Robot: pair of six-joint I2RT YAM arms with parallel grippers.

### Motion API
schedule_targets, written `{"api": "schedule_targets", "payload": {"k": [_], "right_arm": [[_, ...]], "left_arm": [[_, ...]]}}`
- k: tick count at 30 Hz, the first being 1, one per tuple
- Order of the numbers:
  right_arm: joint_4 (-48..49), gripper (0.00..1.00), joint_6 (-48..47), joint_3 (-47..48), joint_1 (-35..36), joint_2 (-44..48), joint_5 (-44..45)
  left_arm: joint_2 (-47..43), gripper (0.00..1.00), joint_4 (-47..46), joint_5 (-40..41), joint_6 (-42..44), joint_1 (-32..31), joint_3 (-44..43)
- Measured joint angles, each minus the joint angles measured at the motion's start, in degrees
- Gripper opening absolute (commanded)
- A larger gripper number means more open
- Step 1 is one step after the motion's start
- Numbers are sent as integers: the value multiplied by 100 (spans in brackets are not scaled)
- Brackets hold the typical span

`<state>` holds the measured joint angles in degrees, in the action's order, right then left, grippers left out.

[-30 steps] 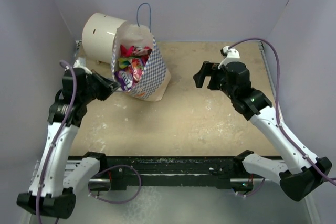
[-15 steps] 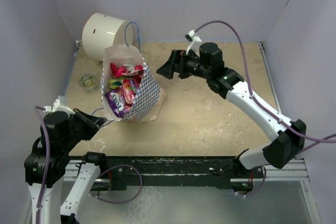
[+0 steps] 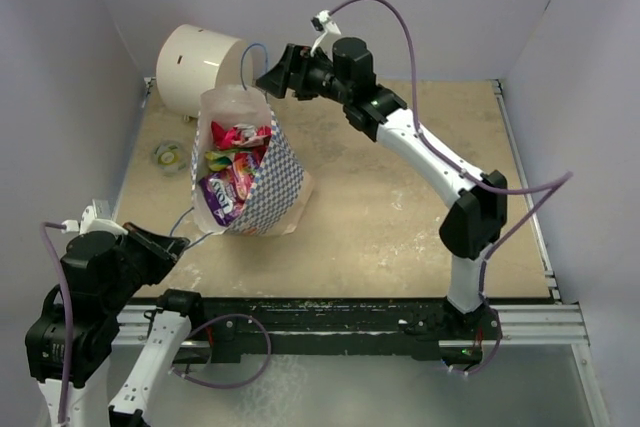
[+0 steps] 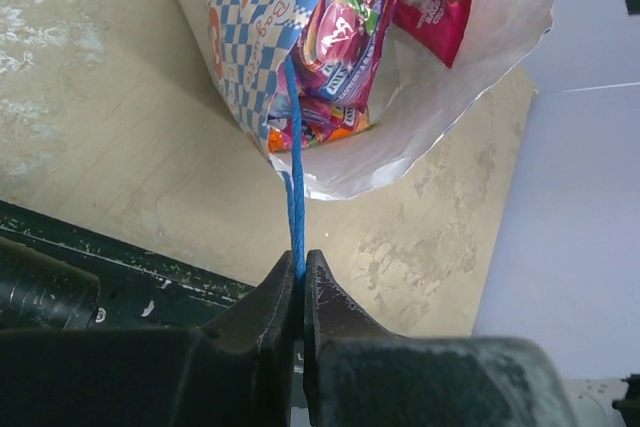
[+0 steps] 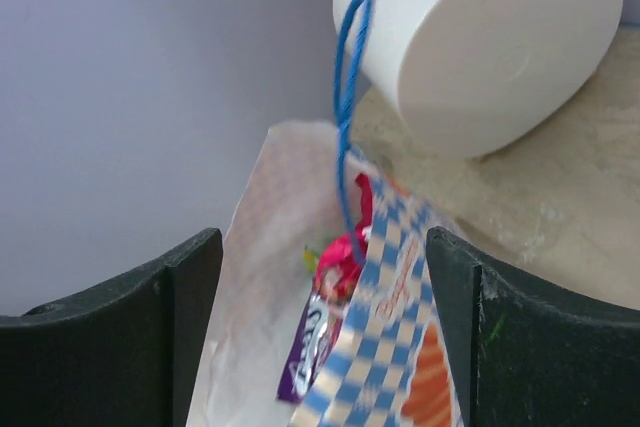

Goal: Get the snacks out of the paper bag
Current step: Adjust the paper bag at the center of the board.

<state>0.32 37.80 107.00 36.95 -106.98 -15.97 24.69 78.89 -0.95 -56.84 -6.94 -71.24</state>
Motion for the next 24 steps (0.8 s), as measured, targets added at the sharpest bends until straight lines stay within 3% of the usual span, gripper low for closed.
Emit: {"api": "schedule_targets", "payload": {"k": [3,6,9,11,16,24], "right_arm": [[24,74,72,678,-2,-645,9],[15,50,205,1298,-15,-1215,22],[46,17,417,2031,-15,-1816,7],[55,0,584,2308,-35,-2059,-7],[175,0,846,1862,-151,-1827,-2],[179,0,549,-466,-520,282,481]], "left_arm": [[81,7,13,55,-15,-26,-153],[184,7,9,79,-17,-26,-229],[330,7,7,103,-15,-33,-297],[459,7,7,164,0,-35,-387],[815,8,24,409,83,-103,-619],[1692,24,-203,409,468,-151,-1106]]}}
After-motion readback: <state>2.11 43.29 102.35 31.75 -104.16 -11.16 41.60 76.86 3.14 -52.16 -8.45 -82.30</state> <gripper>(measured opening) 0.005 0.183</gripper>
